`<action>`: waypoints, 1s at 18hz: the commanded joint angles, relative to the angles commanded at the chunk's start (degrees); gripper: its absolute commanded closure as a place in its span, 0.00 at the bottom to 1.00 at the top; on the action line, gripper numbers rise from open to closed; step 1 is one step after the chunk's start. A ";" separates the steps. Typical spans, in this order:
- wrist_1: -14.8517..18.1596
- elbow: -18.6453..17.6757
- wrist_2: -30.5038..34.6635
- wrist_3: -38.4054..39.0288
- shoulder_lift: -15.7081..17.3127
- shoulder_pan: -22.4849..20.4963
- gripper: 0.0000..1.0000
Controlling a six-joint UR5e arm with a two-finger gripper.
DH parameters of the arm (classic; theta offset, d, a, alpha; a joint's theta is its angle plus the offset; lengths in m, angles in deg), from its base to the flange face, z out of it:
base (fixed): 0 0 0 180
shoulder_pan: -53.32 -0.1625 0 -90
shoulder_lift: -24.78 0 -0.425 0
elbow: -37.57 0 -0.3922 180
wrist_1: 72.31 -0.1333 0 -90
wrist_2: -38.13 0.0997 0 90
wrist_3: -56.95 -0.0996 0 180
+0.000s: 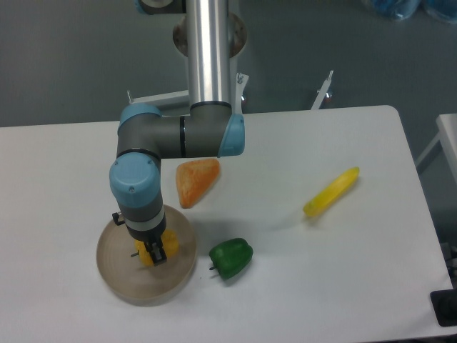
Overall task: Pick up the yellow pepper from the plate
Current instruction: 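Lift the yellow pepper up off the plate, then carry the held yellow pepper away from the plate toward the banana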
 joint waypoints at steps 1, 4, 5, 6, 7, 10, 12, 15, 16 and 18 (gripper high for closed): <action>2.94 0.54 -0.10 -0.08 1.60 -1.60 0.87; 8.41 2.47 -1.07 -0.17 3.81 -4.51 0.87; 8.94 3.00 -1.07 -0.08 4.08 -5.04 0.87; 9.03 3.35 -1.07 -0.17 4.26 -5.30 0.87; 9.04 3.79 -0.98 -0.34 4.34 -6.09 0.87; 9.38 4.67 -0.37 -0.96 4.34 -8.02 0.89; 9.65 4.50 0.42 -3.06 4.96 -9.60 0.89; 11.23 4.50 1.91 -7.02 5.75 -12.68 0.89; 11.49 4.50 2.70 -7.46 5.84 -13.47 0.89; 11.50 4.33 4.98 -10.95 5.93 -15.49 0.88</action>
